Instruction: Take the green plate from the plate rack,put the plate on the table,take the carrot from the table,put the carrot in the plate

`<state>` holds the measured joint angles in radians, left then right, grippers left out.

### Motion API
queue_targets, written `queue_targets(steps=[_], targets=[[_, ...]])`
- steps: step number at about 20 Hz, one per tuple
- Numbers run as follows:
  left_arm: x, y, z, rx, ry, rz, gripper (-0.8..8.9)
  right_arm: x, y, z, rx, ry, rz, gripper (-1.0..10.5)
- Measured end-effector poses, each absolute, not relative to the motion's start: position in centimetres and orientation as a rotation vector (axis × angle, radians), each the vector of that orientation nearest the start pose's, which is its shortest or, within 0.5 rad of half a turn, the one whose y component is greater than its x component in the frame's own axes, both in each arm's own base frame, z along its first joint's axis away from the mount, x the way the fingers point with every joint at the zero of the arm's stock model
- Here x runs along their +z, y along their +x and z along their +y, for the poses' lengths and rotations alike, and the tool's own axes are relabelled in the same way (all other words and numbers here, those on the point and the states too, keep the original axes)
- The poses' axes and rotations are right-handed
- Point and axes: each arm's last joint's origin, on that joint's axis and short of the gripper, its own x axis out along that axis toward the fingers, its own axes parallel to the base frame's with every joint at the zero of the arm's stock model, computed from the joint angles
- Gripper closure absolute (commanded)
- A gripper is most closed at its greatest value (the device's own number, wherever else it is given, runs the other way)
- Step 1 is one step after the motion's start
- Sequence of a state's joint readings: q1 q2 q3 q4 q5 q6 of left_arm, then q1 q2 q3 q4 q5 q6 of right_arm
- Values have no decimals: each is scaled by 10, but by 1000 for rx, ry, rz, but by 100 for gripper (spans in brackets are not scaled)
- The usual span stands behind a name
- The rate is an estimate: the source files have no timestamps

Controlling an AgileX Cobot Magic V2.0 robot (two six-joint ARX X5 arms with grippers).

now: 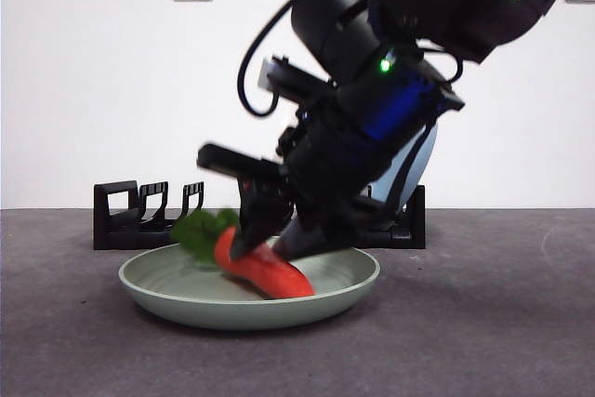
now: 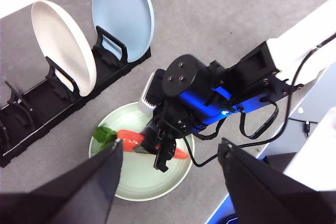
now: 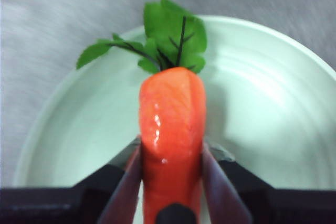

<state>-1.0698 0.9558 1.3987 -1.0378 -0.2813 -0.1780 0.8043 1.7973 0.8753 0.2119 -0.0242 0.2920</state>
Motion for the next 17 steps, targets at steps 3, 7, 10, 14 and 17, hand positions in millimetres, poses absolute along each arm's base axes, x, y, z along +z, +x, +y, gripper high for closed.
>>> queue_targets(steps=[3,7,10,14,17], targets=[[424,75,-121,-714,223,548,502,137,242,253,685,-11,778,751],[422,75,-119,-711,238,567,502,137,241,252,681,-20,799,411],[422,74,-119,-709,242,571,502,160,235,246,686,-11,778,411],[417,73,-116,-700,278,615,502,225,210,220,705,2,719,411],[415,72,-114,-693,304,645,502,261,177,188,761,-14,782,415]])
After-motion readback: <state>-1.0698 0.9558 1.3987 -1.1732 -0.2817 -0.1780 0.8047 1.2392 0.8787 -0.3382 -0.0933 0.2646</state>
